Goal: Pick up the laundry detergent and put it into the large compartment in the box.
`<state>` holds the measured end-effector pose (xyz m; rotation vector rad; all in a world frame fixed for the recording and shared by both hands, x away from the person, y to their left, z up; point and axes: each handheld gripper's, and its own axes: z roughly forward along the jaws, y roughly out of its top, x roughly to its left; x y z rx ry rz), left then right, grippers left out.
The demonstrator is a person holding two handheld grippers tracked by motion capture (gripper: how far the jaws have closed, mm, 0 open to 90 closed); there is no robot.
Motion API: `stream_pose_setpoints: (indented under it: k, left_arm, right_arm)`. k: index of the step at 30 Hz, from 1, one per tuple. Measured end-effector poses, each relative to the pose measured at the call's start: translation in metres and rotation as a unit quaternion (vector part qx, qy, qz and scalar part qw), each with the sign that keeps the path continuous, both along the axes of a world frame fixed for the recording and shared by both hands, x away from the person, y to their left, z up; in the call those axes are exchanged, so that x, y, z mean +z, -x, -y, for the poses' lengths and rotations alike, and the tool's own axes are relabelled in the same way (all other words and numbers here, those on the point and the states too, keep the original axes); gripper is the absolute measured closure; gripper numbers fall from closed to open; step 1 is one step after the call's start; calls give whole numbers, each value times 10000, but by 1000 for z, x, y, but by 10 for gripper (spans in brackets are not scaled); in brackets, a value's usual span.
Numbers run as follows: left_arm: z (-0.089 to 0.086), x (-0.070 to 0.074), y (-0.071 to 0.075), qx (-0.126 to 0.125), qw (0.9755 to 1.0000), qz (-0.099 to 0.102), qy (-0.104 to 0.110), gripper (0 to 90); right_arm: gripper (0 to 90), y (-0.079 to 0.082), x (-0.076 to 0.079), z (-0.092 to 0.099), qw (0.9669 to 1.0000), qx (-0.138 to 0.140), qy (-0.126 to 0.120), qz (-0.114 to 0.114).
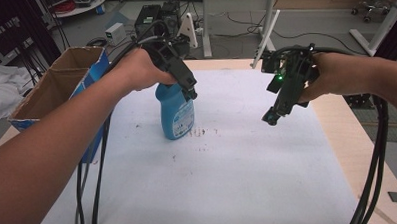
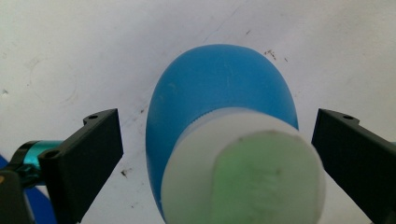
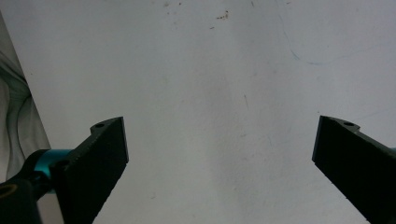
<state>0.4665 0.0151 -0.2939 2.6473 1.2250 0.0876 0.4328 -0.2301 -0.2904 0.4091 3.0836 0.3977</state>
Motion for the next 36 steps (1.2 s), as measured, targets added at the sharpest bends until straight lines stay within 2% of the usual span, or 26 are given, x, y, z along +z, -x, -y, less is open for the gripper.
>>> stream_pose_setpoints:
  k: [1, 3, 8, 17, 19, 22, 23, 27, 31, 36]
  left_arm:
    - [1, -1, 0, 36, 10000, -6, -5, 27]
    - [0, -1, 0, 20, 10000, -2, 16, 86]
    - [1, -3, -1, 118, 9999, -31, -31, 87]
    - [0, -4, 0, 291, 9995, -43, -82, 155]
    - [-1, -4, -1, 261, 9996, -55, -86, 193]
    - [-1, -4, 0, 293, 9995, -63, -85, 197]
    - [0, -5, 0, 293, 9995, -73, -82, 232]
    - [0, -5, 0, 329, 9994, -80, -93, 235]
    - [0, -4, 1, 308, 9994, -82, -113, 307]
    - [0, -4, 1, 314, 9994, -99, -118, 338]
  right_arm:
    - [26, 0, 0, 0, 10000, -9, -8, -7]
    - [26, 0, -1, 0, 10000, 12, -11, 3]
    - [26, 0, -1, 1, 10000, -6, -7, -5]
    - [26, -1, -2, 1, 10000, 8, -29, -7]
    - [26, -1, -2, 1, 10000, 16, -27, -4]
    - [26, -1, -2, 1, 10000, 2, -18, -20]
    - [26, -1, -2, 2, 10000, 13, -33, -11]
    - [26, -1, -2, 2, 10000, 5, -42, -15]
    - [26, -1, -1, 2, 10000, 4, -42, -12]
    - [26, -1, -2, 2, 10000, 14, -56, -5]
